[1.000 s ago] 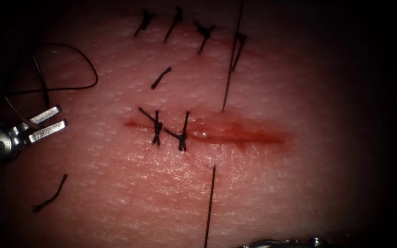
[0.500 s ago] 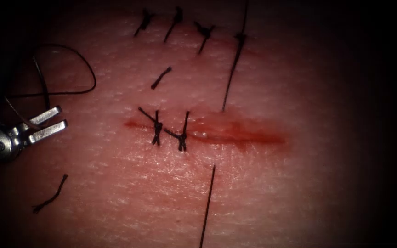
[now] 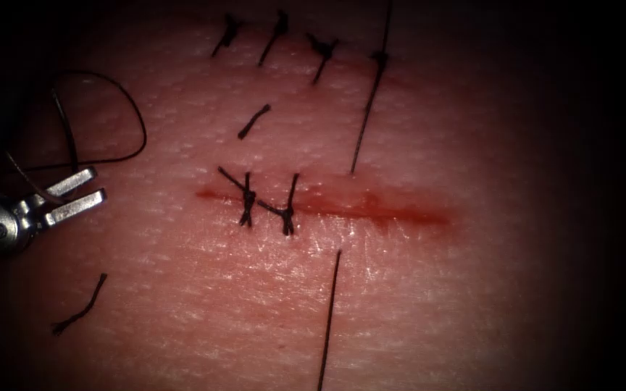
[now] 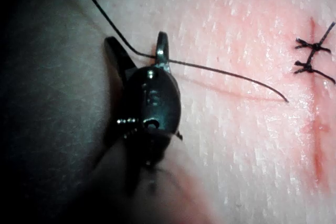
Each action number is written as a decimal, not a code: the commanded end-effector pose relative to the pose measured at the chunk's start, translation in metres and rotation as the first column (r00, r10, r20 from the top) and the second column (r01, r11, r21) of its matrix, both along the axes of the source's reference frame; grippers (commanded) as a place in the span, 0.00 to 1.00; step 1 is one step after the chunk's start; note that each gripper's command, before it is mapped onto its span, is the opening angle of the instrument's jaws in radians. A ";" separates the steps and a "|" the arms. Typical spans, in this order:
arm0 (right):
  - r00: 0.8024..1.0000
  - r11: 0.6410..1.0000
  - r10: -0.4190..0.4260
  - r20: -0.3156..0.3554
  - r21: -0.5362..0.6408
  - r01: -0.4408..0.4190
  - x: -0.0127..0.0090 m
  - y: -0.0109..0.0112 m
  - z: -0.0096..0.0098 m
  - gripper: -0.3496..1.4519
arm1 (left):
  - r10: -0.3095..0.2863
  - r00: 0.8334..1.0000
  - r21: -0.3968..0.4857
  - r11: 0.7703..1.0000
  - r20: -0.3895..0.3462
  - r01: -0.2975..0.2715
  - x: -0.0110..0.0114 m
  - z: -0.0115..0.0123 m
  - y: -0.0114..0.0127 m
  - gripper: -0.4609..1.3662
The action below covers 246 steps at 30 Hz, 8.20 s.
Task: Wound Closure
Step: With the right gripper, repeatedly pull the suture through the wound.
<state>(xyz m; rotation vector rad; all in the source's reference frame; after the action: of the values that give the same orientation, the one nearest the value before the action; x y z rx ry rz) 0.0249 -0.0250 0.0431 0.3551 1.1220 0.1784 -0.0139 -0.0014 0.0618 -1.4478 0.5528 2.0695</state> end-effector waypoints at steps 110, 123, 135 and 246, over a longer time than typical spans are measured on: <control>0.998 0.986 -0.058 -0.019 -0.156 0.055 0.0002 0.0044 0.0059 0.00 | 0.014 1.000 0.003 1.000 0.006 -0.014 -0.0004 -0.0002 0.0000 0.06; 0.996 0.989 -0.083 -0.039 -0.130 0.077 0.0013 -0.0004 0.0026 0.00 | 0.018 1.000 0.002 1.000 0.008 -0.018 -0.0007 -0.0001 -0.0001 0.06; 0.993 0.989 -0.106 -0.053 -0.112 0.099 0.0027 -0.0048 -0.0006 0.00 | 0.018 1.000 0.003 1.000 0.008 -0.018 -0.0006 -0.0002 -0.0001 0.06; 0.998 0.948 0.067 0.012 -0.314 -0.060 -0.0004 0.0141 0.0111 0.00 | 0.160 0.971 -0.205 0.959 -0.178 -0.196 -0.0071 0.0009 0.0025 0.06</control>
<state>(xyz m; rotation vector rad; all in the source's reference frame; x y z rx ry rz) 0.0245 -0.0109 0.0542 0.0381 1.1211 0.0553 -0.0210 0.0010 0.0627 -1.5081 0.7708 2.3389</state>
